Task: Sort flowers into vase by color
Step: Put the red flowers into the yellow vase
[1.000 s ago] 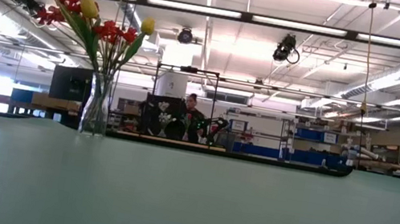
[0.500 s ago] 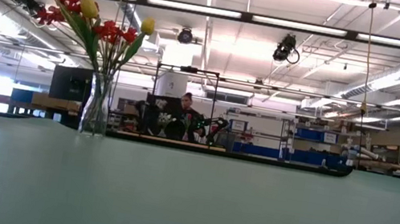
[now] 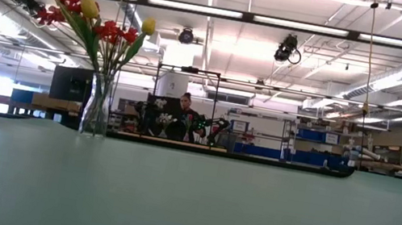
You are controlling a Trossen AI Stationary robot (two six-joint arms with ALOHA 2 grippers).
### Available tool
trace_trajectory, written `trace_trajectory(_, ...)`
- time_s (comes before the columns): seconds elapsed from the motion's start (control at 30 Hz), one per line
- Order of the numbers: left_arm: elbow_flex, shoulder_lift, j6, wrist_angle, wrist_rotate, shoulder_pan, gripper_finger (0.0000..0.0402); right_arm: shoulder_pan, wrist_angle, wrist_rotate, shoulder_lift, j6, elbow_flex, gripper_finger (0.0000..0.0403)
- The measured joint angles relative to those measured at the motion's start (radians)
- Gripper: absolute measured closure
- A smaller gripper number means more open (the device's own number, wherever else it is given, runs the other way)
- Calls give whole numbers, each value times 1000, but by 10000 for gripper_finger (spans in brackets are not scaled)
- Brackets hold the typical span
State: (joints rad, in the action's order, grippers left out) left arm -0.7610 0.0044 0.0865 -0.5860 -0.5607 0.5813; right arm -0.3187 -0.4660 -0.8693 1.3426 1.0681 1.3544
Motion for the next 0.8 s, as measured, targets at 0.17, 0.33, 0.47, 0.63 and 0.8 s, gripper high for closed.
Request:
trace_trajectory(0.17,121,0,4,55,19,0,397,-2,-1,8,0,8,0,253)
trace_trajectory(0.33,226,1,4,128,44,0,398,-2,-1,25,0,19,0,253)
trace_trajectory(0.47,279,1,4,185,46,0,398,-2,-2,43,0,38,0,253)
trace_trajectory(0.63,315,1,-6,209,52,0,398,-2,-1,57,0,58,0,253)
trace_trajectory(0.8,328,1,-35,209,52,0,396,-2,3,76,0,78,0,253)
